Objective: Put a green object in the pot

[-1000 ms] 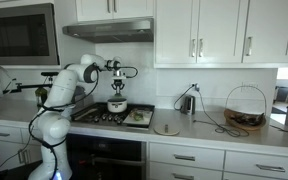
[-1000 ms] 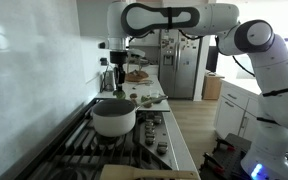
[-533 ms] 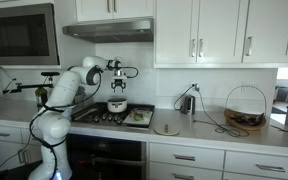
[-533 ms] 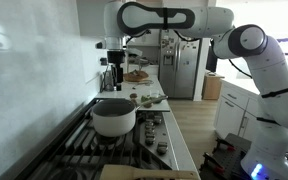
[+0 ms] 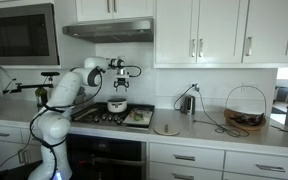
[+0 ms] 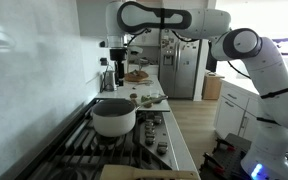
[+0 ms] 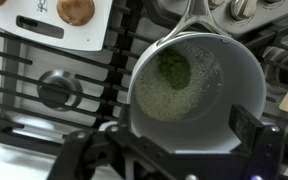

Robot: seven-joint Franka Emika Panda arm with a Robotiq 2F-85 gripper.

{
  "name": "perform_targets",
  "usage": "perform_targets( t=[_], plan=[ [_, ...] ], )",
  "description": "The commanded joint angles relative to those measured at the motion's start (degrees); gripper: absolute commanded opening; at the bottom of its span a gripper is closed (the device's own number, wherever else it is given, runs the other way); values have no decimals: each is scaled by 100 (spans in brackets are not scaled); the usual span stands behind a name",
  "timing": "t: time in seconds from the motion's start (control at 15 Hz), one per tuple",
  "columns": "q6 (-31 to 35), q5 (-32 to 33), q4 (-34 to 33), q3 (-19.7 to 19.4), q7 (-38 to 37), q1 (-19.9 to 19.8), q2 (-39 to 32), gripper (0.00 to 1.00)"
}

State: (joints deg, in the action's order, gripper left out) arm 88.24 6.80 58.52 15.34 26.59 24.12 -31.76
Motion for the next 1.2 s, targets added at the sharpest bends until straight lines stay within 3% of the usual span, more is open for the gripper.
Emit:
perform_targets(
  t=[0.0,0.4,0.47,1.13],
  plan=[
    [-404,18,-186,-149,-511,-22,143,100],
    [-745,-60,17,-228,-1196,-135,553,100],
    [-597,-6,-159,-179,-952,-119,306,100],
    [-608,-6,-158,-176,-979,-115,270,100]
  ],
)
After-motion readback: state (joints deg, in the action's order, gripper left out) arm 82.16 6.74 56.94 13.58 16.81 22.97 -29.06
